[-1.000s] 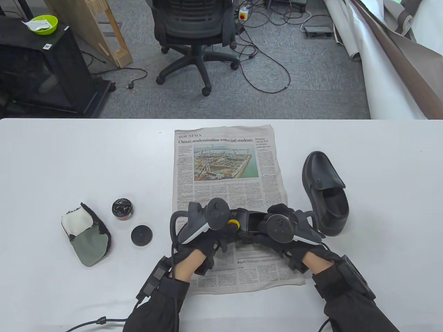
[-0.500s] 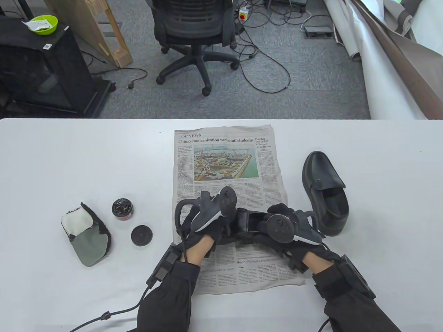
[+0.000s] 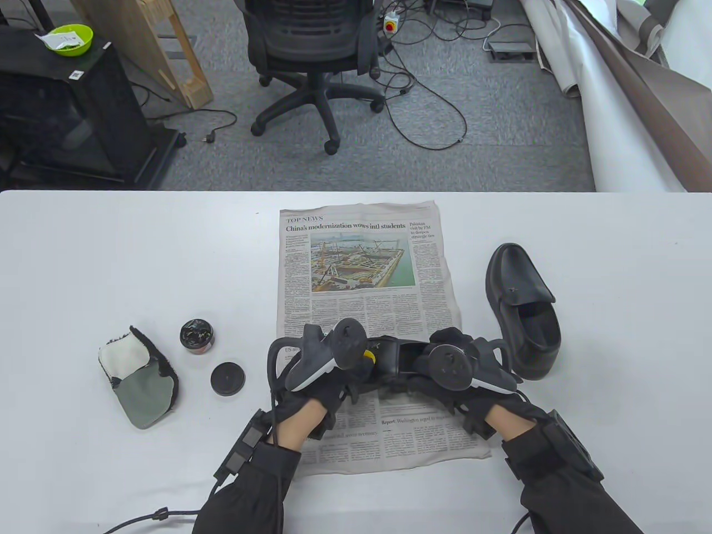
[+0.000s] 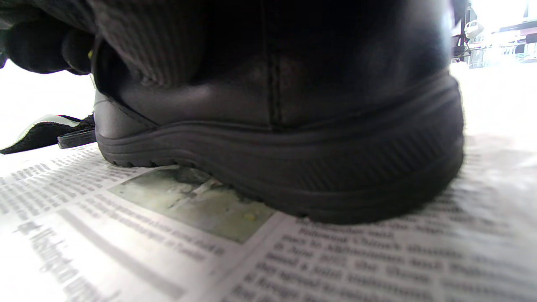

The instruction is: Dip and apply built-in sponge shoe polish on shoes

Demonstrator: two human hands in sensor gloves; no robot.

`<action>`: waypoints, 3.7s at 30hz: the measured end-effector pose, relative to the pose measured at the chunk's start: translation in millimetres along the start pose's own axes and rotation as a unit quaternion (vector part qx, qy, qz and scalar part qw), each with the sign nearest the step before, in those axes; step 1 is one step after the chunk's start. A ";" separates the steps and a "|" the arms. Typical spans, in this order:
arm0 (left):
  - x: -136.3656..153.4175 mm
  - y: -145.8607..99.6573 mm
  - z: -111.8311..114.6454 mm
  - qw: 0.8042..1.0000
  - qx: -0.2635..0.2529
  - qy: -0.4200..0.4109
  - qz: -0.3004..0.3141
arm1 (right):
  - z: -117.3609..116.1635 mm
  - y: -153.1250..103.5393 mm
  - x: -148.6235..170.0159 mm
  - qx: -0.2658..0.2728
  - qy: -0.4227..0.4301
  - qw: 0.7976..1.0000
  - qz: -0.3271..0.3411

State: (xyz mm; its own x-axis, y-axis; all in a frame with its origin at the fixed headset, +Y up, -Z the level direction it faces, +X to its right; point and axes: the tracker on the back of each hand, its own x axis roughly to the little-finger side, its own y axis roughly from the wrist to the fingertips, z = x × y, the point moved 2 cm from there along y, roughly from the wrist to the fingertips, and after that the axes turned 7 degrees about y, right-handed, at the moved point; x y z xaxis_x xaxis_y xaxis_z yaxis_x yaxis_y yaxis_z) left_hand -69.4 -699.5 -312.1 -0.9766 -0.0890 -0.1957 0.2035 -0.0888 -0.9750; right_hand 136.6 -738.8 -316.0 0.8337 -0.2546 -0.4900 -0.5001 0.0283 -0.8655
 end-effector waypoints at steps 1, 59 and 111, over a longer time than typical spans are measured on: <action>-1.1 -1.7 0.6 1.000 0.007 -0.011 0.006 | 0.0 0.1 0.0 0.000 0.000 1.000 0.000; -35.4 17.9 -6.7 0.999 -0.042 -0.001 -0.033 | 0.2 0.1 0.6 0.001 0.005 1.000 0.003; 11.1 27.1 4.7 0.986 -0.037 0.059 -0.154 | -0.4 0.5 0.6 0.002 0.006 1.000 0.004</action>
State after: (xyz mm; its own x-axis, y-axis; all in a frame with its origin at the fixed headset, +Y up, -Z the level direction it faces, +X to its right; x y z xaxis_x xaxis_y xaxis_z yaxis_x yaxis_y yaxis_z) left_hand -74.4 -707.5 -340.2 -0.9934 0.0476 0.1045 -0.1056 -0.0213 -0.9942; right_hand 136.8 -739.4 -316.6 0.8267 -0.2661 -0.4958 -0.5057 0.0351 -0.8620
